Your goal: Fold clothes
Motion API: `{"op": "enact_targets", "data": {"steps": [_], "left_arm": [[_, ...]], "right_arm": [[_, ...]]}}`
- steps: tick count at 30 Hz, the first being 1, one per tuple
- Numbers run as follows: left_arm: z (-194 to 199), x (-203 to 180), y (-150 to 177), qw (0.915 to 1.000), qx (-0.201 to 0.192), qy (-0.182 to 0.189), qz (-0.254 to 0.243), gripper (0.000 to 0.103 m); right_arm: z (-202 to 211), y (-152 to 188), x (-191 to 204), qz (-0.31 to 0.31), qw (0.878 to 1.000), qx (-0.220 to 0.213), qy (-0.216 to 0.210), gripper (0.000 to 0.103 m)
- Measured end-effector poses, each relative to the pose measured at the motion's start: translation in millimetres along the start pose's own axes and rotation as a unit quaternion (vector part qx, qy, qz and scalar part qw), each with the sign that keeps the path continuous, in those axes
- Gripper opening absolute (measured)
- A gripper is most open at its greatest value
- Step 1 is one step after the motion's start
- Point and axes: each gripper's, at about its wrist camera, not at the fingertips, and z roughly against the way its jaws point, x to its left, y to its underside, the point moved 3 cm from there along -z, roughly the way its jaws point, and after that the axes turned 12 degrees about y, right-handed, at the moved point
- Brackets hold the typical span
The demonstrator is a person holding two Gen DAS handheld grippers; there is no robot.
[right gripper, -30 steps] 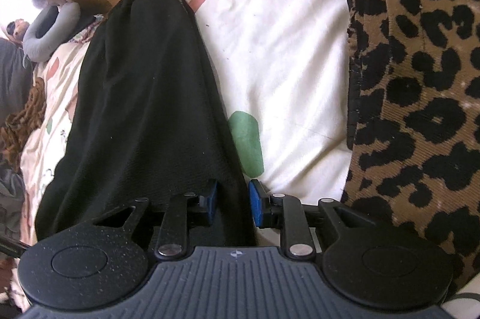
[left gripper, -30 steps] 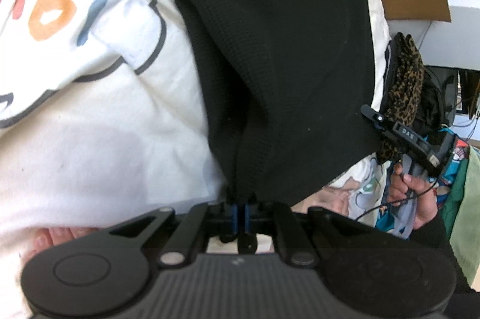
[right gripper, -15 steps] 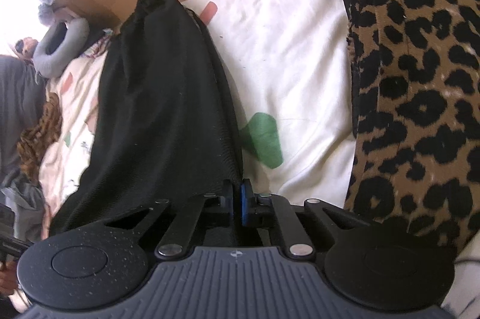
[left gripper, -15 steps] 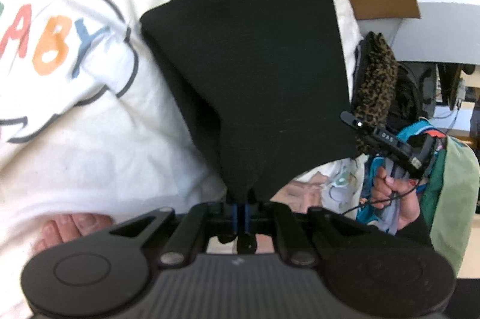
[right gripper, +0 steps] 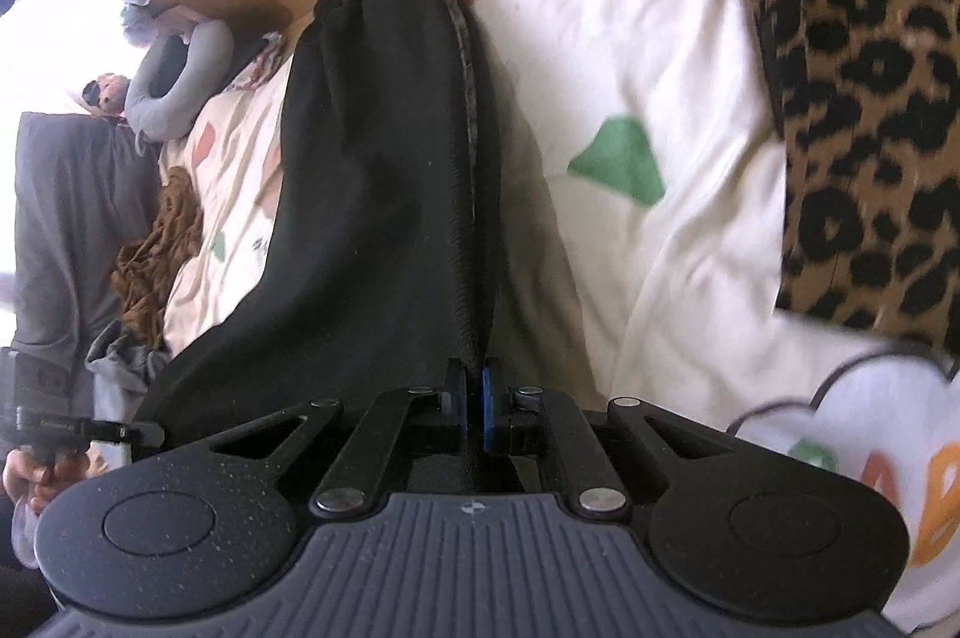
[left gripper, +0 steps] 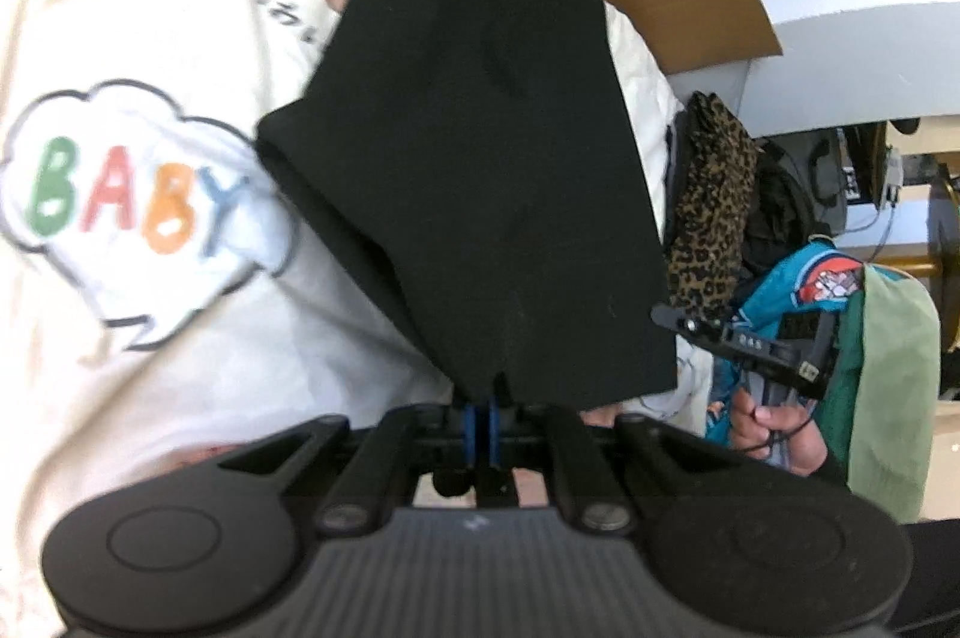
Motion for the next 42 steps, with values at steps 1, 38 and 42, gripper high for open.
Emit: {"op": "enact_targets", "data": {"steps": [1, 38, 42], "left_arm": [[5, 1, 1, 1.0, -0.003, -0.007, 0.0, 0.004], [-33, 60, 22, 0.9961, 0.023, -0.074, 0.041, 0.004], [-34, 60, 22, 0.9959, 0.024, -0.076, 0.043, 0.004]], "right_arm": [[-2, 3, 2, 0.006, 1.0, 0.007, -0.003, 0.002], [-69, 13, -23, -0.057, 0.992, 0.1, -0.048, 0.04], [-75, 14, -16, -0.062, 0.991, 0.101, -0.061, 0.042]]}}
